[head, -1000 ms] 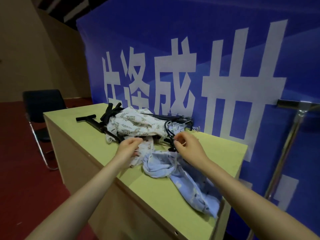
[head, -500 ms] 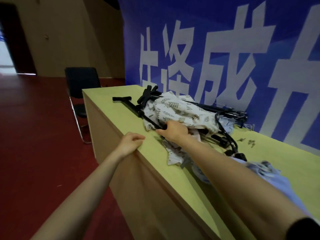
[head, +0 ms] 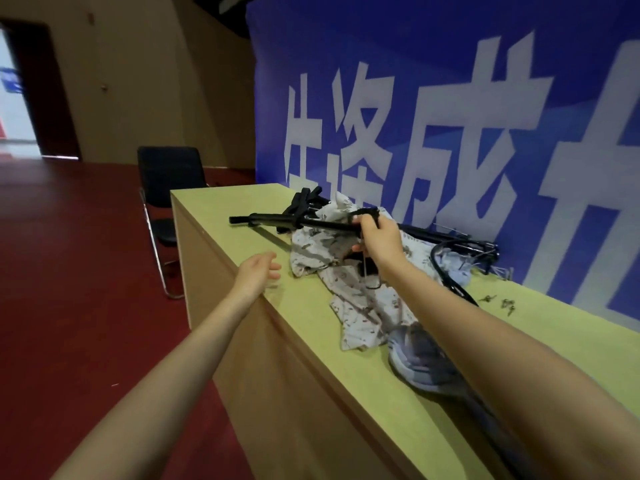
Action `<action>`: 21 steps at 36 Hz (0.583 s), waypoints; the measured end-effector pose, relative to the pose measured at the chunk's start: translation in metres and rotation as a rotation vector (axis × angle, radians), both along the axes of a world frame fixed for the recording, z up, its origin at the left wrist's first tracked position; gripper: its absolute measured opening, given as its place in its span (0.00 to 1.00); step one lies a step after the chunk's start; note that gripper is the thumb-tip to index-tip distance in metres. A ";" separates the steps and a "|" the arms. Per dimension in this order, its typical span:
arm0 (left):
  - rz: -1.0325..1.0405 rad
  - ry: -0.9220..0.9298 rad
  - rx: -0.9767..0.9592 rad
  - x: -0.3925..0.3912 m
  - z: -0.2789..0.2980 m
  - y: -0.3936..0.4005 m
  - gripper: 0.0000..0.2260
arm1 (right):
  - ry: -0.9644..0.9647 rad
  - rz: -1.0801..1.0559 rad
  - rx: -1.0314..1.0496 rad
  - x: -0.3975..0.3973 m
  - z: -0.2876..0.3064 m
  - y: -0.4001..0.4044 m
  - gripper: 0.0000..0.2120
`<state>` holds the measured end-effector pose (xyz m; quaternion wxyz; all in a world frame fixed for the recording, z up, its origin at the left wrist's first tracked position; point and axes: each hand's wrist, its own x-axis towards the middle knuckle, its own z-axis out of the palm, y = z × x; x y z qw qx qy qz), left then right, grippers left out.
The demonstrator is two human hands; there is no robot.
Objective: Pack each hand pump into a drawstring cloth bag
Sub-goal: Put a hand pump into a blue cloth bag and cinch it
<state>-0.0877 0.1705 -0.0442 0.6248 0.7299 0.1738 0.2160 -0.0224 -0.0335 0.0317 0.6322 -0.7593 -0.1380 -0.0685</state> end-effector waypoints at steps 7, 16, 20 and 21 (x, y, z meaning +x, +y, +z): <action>-0.183 -0.049 -0.459 0.022 0.043 -0.024 0.29 | -0.129 0.057 -0.059 -0.019 -0.012 -0.045 0.11; -0.148 -0.069 -0.862 0.057 0.028 -0.046 0.23 | -0.265 0.230 -0.292 -0.022 -0.033 -0.102 0.08; -0.136 0.079 -0.654 0.070 0.013 -0.039 0.16 | -0.275 0.312 -0.426 -0.012 -0.030 -0.106 0.19; -0.122 0.086 -0.635 0.072 0.011 -0.037 0.14 | -0.261 0.273 -0.387 -0.008 -0.026 -0.103 0.24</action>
